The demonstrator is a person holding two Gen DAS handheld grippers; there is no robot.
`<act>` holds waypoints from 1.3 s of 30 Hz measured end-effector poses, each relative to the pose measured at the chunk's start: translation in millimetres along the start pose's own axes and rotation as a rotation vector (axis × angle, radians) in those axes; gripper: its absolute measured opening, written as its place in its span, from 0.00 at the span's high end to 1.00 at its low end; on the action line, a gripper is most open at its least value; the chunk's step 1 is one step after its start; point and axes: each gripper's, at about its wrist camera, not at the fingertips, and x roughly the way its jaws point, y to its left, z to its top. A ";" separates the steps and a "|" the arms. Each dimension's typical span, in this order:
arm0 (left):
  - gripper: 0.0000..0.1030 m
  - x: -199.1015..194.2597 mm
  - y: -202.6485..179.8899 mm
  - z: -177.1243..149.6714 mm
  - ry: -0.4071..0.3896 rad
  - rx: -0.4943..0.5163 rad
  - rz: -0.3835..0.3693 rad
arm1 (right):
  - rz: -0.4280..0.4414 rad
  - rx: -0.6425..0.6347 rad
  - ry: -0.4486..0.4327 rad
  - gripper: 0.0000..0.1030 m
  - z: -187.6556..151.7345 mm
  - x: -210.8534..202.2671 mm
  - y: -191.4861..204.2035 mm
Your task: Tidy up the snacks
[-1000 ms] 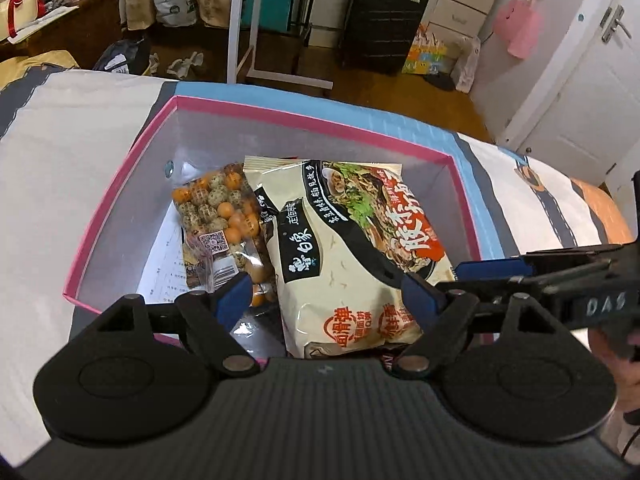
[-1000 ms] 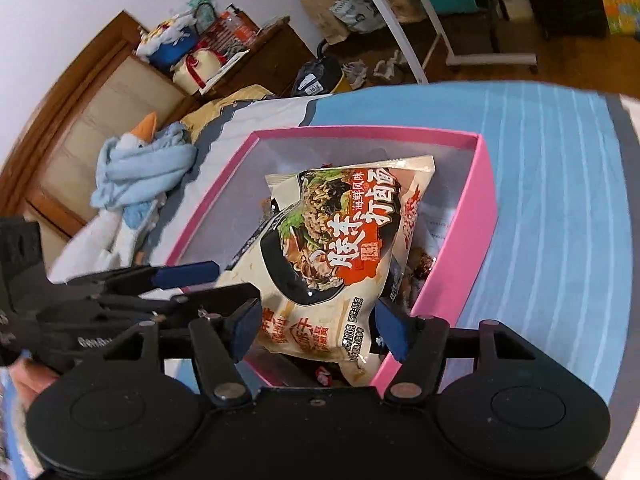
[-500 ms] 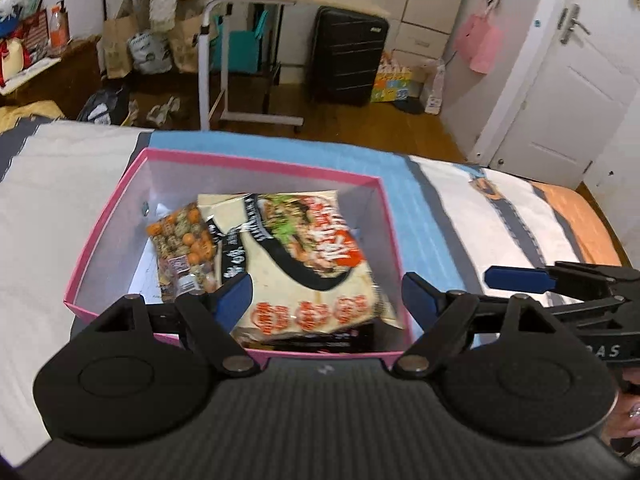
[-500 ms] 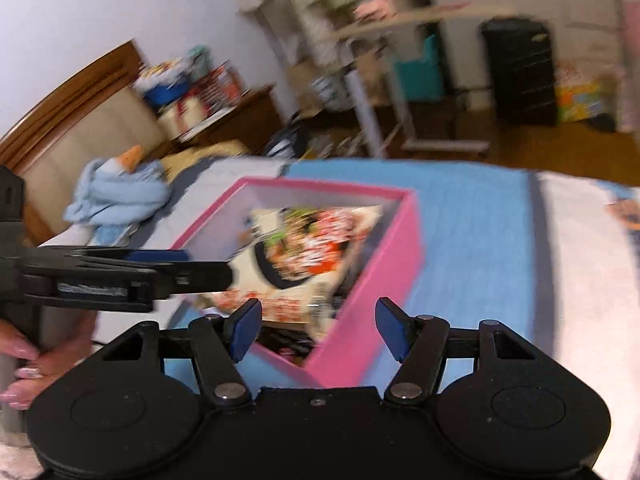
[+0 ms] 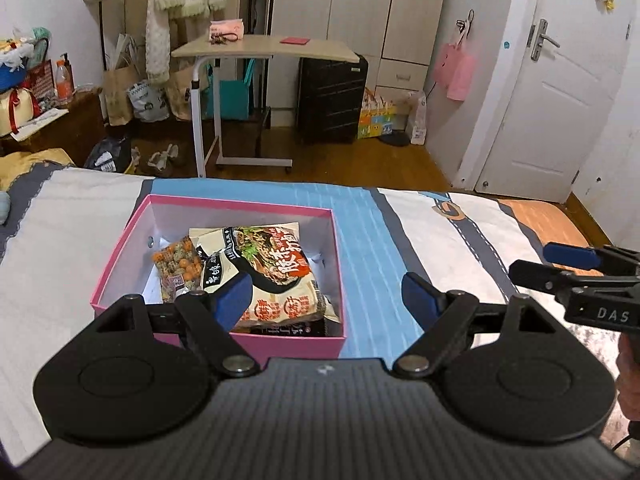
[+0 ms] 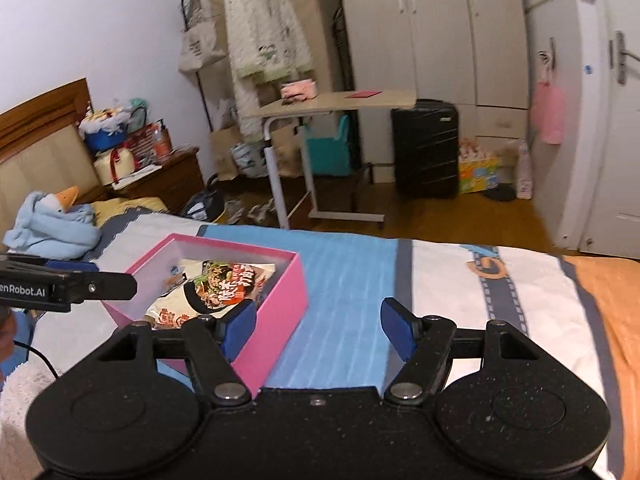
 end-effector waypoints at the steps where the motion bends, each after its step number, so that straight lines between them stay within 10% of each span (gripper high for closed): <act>1: 0.21 -3.5 -3.9 -2.6 -0.006 0.006 0.004 | -0.010 0.004 -0.004 0.27 -1.4 -4.8 -0.8; 39: 0.06 -23.5 -57.5 -60.9 -0.075 0.055 0.111 | -0.227 -0.073 0.018 0.13 -41.8 -46.8 16.7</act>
